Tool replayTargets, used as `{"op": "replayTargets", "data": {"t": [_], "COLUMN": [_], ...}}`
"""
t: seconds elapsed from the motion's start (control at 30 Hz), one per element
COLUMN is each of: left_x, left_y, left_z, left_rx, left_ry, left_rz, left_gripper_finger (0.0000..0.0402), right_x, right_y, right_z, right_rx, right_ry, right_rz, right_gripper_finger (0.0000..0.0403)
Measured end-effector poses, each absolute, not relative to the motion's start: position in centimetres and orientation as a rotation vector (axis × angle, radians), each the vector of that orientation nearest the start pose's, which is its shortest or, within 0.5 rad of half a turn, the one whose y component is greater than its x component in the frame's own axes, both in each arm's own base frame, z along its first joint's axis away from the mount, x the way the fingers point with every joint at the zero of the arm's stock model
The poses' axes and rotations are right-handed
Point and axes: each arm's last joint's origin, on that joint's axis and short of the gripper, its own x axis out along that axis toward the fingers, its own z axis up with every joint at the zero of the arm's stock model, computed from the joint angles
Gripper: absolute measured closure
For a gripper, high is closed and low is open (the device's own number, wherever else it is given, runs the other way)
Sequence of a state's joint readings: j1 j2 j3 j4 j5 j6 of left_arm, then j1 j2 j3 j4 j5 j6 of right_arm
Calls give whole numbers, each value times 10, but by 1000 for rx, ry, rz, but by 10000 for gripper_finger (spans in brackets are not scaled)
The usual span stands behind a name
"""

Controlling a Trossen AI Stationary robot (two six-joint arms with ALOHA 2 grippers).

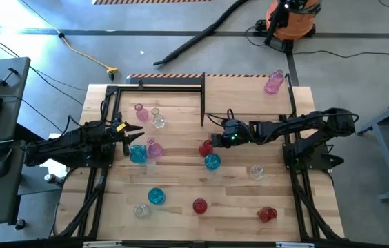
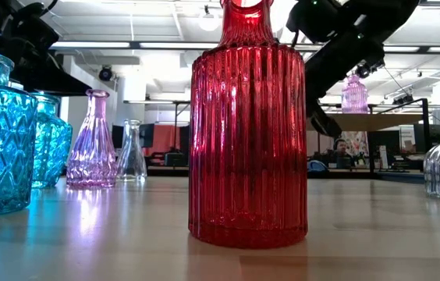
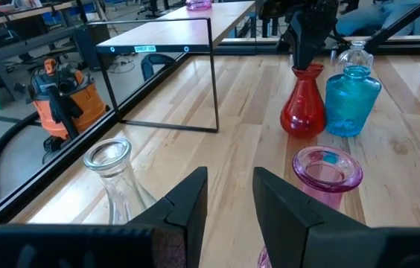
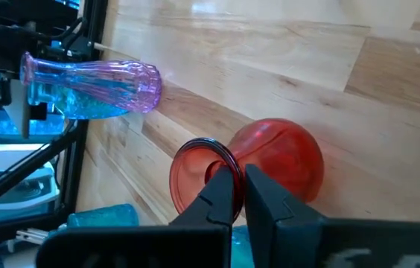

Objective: Sort vases onto shelf
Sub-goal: Put the top red vase on the shelf

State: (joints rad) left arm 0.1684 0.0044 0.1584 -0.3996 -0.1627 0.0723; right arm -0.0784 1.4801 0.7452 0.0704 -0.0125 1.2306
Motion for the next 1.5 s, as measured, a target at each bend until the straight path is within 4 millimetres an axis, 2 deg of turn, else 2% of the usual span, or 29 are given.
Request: {"op": "replayTargets", "data": {"t": [0.4, 0.83, 1.23, 1.33, 1.5], "left_x": [80, 80, 80, 80, 80], "left_y": [18, 18, 18, 18, 18], "left_z": [178, 178, 178, 178, 178], "left_rx": [71, 71, 71, 71, 71], "left_ry": [258, 259, 259, 259, 259], "left_rz": [321, 321, 321, 321, 321], "left_gripper_finger": [300, 300, 300, 300, 300], "right_x": [287, 264, 248, 247, 244], "right_y": [-22, -28, -38, -40, -45], "right_z": [204, 236, 256, 267, 300], "right_rx": [1242, 1251, 1271, 1267, 1209], "right_ry": [493, 419, 331, 358, 418], "right_rz": [-433, -417, -418, -447, -492], "right_gripper_finger": [403, 403, 403, 403, 403]}}
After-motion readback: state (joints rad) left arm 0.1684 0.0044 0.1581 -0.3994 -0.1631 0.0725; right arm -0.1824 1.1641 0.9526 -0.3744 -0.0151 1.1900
